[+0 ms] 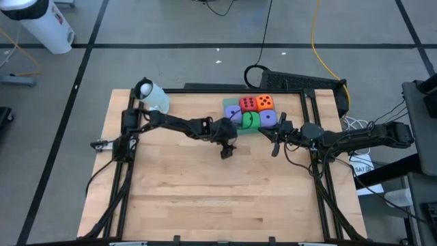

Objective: Pick & Place Dice
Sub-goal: Put the small red dice into the bin

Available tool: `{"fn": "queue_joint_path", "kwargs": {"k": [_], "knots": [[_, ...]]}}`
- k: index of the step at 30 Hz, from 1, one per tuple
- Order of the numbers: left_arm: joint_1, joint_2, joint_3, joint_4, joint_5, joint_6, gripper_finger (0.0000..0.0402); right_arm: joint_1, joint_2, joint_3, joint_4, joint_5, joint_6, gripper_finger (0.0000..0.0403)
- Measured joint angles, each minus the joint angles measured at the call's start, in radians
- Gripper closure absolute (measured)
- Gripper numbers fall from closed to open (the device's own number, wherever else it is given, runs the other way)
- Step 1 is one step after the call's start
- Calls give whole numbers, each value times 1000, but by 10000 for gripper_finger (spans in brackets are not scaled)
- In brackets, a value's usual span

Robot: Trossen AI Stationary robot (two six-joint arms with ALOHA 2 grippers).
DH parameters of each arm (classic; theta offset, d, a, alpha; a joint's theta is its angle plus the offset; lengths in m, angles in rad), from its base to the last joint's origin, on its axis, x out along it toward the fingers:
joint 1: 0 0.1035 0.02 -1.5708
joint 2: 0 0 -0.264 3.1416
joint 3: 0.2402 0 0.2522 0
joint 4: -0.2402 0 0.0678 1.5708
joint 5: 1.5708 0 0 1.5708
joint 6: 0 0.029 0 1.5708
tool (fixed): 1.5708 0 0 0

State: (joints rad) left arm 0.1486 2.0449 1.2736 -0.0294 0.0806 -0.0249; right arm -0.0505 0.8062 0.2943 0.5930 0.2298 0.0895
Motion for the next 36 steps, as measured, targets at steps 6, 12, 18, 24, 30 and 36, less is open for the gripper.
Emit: {"fn": "queue_joint_path", "kwargs": {"k": [6,12,18,24,30,36], "knots": [[46,19,-1,-23,118,56,119,0,0,0,0,0,-11,403],[29,47,-2,-25,167,120,119,0,0,0,0,2,-15,403],[16,49,-2,-20,122,127,119,0,0,-1,0,3,-23,403],[19,49,0,-52,104,137,160,0,0,-1,0,4,-23,403],[19,49,0,-67,76,140,235,0,0,-1,0,4,-23,403],[20,49,0,-71,73,152,299,0,0,-1,0,4,-23,403]]}}
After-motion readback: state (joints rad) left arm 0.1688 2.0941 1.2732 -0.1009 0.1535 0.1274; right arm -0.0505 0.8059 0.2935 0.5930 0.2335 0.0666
